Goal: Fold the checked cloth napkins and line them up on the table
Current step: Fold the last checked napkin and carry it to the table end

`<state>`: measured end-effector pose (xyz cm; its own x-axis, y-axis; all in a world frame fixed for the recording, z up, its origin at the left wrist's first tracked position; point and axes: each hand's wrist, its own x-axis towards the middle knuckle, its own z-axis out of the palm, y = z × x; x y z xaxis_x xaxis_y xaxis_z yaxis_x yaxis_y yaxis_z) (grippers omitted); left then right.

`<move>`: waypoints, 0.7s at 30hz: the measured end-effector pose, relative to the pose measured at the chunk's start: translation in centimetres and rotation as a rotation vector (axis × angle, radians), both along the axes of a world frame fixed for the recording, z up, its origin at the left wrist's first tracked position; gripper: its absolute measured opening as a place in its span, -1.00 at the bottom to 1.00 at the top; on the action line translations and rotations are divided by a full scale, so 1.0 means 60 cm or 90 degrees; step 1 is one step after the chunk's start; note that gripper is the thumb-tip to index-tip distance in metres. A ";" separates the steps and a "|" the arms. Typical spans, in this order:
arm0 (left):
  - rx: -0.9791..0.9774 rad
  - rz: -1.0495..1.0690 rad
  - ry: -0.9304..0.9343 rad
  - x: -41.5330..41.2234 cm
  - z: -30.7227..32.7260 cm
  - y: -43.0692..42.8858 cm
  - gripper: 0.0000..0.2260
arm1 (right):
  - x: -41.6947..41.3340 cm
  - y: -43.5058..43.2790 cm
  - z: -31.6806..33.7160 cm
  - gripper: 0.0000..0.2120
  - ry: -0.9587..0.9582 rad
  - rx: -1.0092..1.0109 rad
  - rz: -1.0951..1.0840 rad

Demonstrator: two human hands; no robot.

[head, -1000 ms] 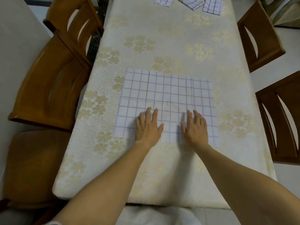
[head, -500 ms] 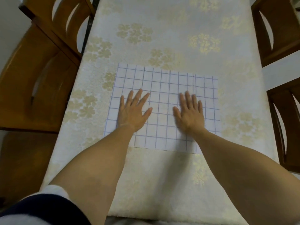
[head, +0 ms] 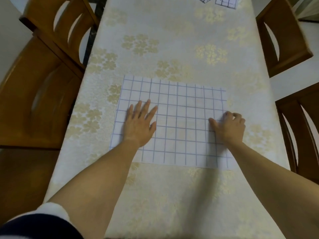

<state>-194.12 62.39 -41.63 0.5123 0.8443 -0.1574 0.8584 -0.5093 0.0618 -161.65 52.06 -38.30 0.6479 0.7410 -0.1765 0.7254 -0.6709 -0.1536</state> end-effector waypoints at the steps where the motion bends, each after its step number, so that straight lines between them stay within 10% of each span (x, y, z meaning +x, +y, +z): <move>1: -0.003 -0.047 -0.011 0.001 -0.001 0.001 -0.43 | 0.006 0.001 0.005 -0.24 0.020 0.004 -0.044; 5: -0.030 -0.079 -0.038 -0.009 -0.014 0.005 -0.44 | 0.034 0.016 0.011 -0.08 0.241 -0.006 -0.212; 10: -0.028 -0.060 -0.023 -0.006 -0.015 0.011 -0.39 | 0.049 0.016 0.038 -0.59 0.378 0.022 -0.241; 21: -0.020 -0.050 -0.037 -0.008 -0.013 0.012 -0.38 | -0.039 0.009 0.159 -0.74 0.178 0.124 0.038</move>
